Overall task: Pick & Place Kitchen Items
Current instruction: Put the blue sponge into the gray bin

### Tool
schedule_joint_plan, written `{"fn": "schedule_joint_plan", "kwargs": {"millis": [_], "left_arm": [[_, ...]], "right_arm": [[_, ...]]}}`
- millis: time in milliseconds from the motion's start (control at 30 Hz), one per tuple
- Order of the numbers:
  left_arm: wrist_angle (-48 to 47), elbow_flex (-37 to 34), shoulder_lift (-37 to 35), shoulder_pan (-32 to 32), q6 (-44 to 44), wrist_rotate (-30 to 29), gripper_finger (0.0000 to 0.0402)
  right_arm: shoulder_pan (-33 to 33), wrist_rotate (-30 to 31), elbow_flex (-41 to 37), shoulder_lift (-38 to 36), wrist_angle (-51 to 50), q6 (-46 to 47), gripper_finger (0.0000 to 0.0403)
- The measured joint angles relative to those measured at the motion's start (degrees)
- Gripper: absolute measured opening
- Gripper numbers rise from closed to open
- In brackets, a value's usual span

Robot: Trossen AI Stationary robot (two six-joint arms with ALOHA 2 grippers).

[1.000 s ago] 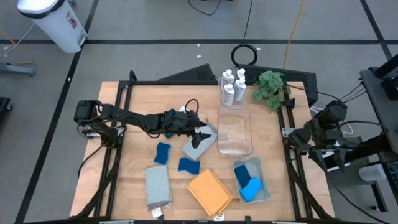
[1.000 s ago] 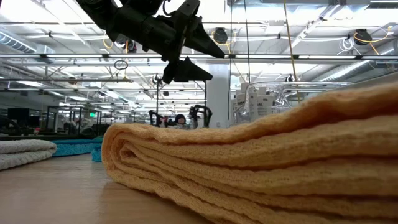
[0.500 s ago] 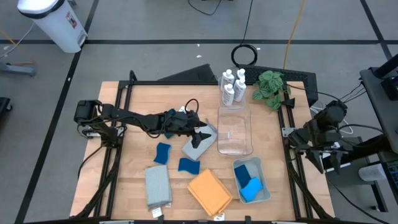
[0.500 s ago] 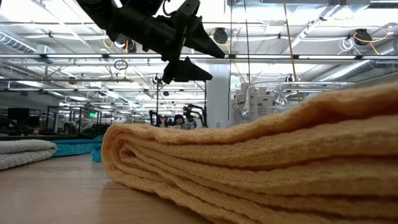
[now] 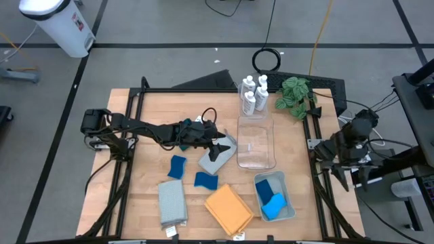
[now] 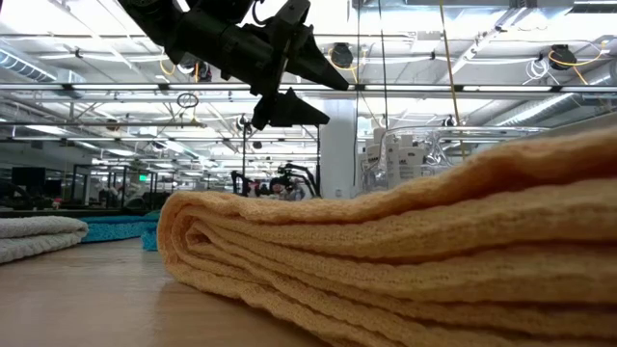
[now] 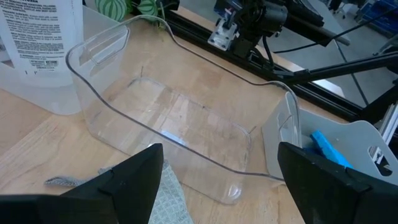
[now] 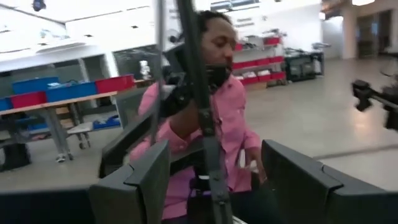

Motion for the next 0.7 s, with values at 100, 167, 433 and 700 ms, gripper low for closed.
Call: {"fn": "schedule_joint_plan", "kwargs": {"millis": [100, 167, 433, 700], "left_arm": [[0.0, 0.0, 0.0, -0.01, 0.0, 0.0, 0.0322], [-0.01, 0.0, 0.0, 0.0, 0.0, 0.0, 0.0322], [-0.02, 0.0, 0.01, 0.01, 0.0, 0.02, 0.0322], [3.11, 0.0, 0.0, 0.57, 1.53, -6.38, 0.0322]], "right_arm": [[-0.02, 2.12, 0.0, 0.01, -2.51, -3.26, 0.0224], [-0.02, 4.67, 0.0, 0.02, -4.55, -6.13, 0.0224], [0.0, 29.7, -1.84, 0.01, -10.42, -13.79, 0.0224], [-0.02, 61.89, -10.37, 0.02, -2.35, -7.98, 0.0224]]}}
